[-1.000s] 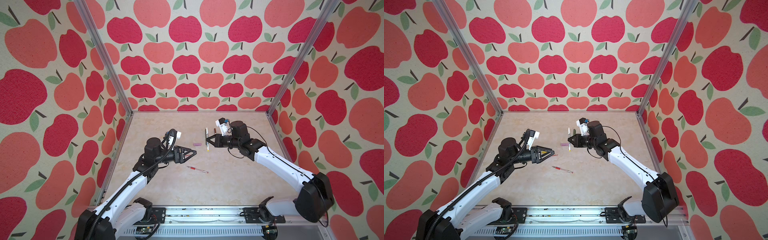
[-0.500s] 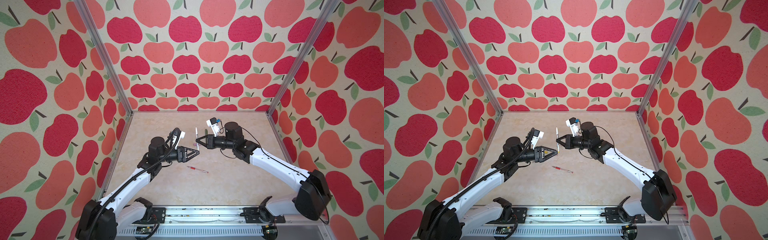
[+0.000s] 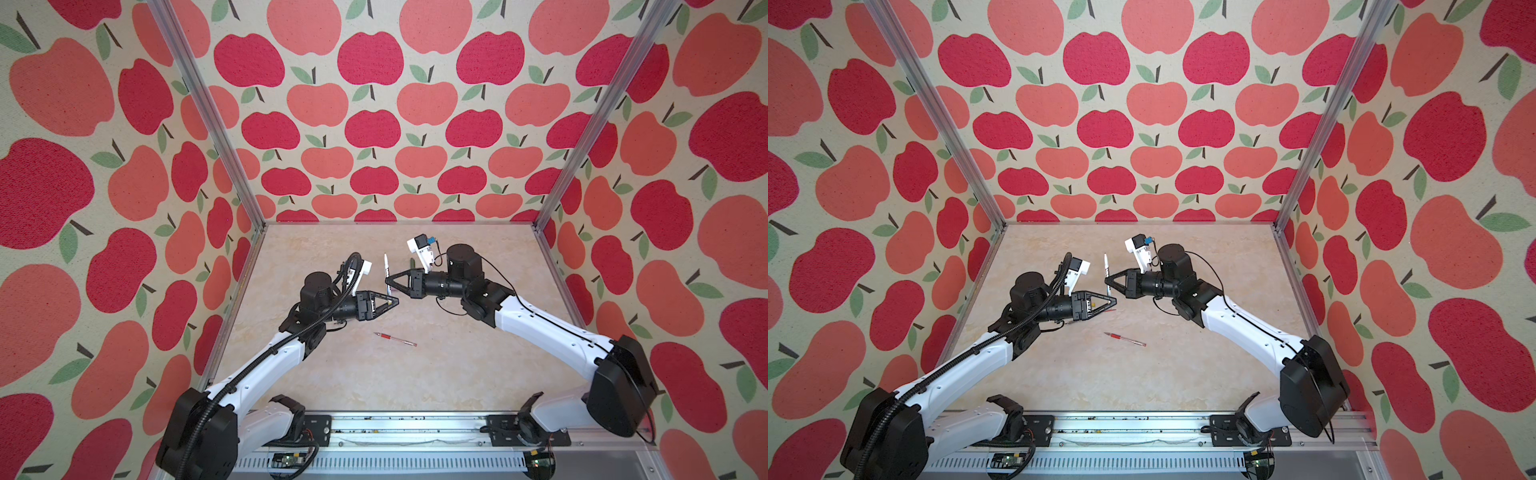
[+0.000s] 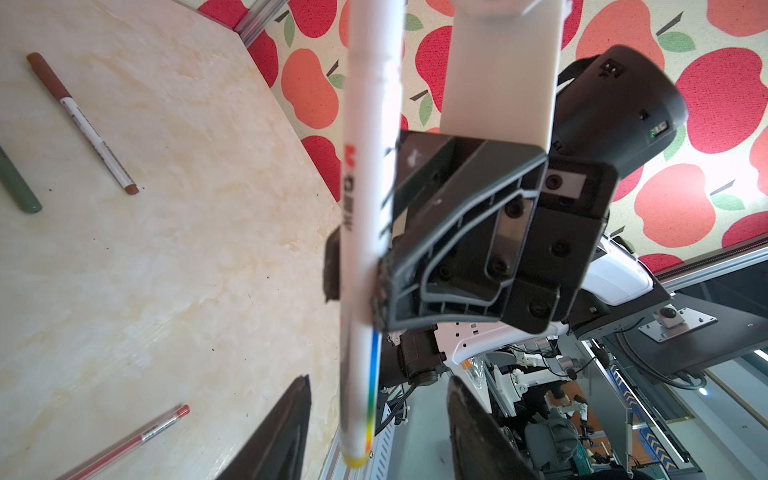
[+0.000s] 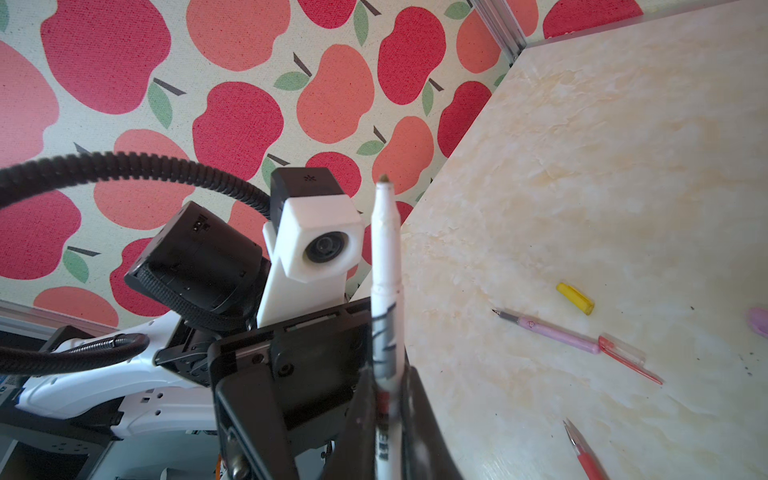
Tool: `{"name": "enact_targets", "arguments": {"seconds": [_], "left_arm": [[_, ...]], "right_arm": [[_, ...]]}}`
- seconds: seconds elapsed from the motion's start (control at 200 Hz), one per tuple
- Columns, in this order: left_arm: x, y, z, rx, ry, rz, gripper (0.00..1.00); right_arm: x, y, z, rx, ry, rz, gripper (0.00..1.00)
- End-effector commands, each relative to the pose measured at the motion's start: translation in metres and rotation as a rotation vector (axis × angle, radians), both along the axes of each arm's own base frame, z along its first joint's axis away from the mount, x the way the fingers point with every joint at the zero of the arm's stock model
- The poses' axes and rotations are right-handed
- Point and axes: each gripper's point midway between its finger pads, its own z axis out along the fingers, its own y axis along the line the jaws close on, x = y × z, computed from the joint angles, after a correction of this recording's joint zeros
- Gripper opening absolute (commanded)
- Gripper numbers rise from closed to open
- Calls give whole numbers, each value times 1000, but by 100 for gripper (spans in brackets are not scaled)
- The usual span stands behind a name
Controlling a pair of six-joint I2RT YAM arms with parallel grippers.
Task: Insert the pens into the pen caps
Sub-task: 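Close left gripper on the white pen held by right gripper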
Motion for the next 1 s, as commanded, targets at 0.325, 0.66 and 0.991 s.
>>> {"name": "enact_targets", "arguments": {"seconds": [0.325, 0.66, 0.991], "left_arm": [[9, 5, 20, -47, -56, 47, 39], [10, 8, 20, -45, -57, 65, 19], [11, 9, 16, -24, -56, 67, 0]], "right_arm": [[-13, 6, 4, 17, -13, 50, 9], [-14, 5, 5, 7, -30, 41, 10], [-14, 4, 10, 13, -46, 37, 12]]}}
